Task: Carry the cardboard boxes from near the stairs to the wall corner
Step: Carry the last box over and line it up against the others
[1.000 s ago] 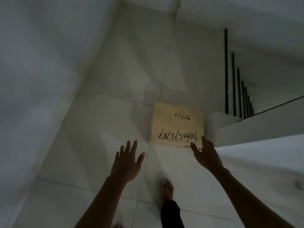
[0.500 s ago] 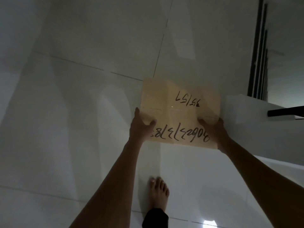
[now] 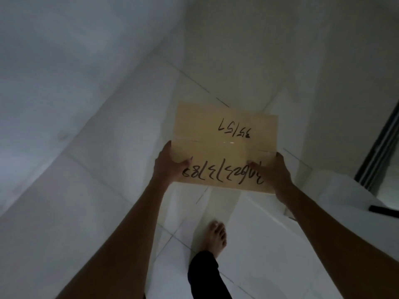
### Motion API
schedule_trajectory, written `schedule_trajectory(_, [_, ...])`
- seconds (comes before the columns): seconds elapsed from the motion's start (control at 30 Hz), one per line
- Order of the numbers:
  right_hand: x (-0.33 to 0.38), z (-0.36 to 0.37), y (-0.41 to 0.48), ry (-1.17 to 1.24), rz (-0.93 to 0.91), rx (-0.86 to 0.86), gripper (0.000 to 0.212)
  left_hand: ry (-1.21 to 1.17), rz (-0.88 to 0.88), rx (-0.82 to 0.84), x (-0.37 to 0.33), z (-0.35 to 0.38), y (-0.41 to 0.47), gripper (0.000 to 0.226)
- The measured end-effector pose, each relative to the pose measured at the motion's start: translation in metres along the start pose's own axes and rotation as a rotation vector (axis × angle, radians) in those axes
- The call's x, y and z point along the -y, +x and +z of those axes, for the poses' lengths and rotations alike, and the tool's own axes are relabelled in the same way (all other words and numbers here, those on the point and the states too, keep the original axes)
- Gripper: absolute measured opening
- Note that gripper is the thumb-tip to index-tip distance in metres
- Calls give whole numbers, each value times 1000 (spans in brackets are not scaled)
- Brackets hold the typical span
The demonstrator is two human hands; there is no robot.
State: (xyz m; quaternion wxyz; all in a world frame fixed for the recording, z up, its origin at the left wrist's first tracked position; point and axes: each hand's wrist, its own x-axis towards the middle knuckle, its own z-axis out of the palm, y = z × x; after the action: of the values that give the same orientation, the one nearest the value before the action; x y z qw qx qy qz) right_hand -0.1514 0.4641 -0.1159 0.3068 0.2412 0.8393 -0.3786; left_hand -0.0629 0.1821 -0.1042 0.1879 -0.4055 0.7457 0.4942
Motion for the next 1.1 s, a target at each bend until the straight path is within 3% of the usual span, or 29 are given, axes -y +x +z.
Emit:
schedule_trajectory(0.13, [71, 45, -85, -63, -89, 87, 87, -105, -58, -108, 29, -105, -54, 81])
schedule_trajectory(0.4, [139, 176, -293, -309, -385, 196, 86, -354, -133, -328, 161, -287, -204, 65])
schedule_trajectory(0.53, [139, 254, -402, -434, -483, 299, 90, -459, -168, -419, 253, -363, -288, 70])
schedule_trajectory(0.73, [112, 361, -552, -539, -551, 474, 76, -570, -300, -540, 393, -448, -414, 92])
schedule_trajectory(0.87, [92, 433, -613, -585, -641, 576, 76, -655, -340, -643, 467, -480, -461, 77])
schedule_trajectory(1.1, [48, 526, -693, -673, -738, 677, 74, -761, -375, -722, 579, -510, -516, 73])
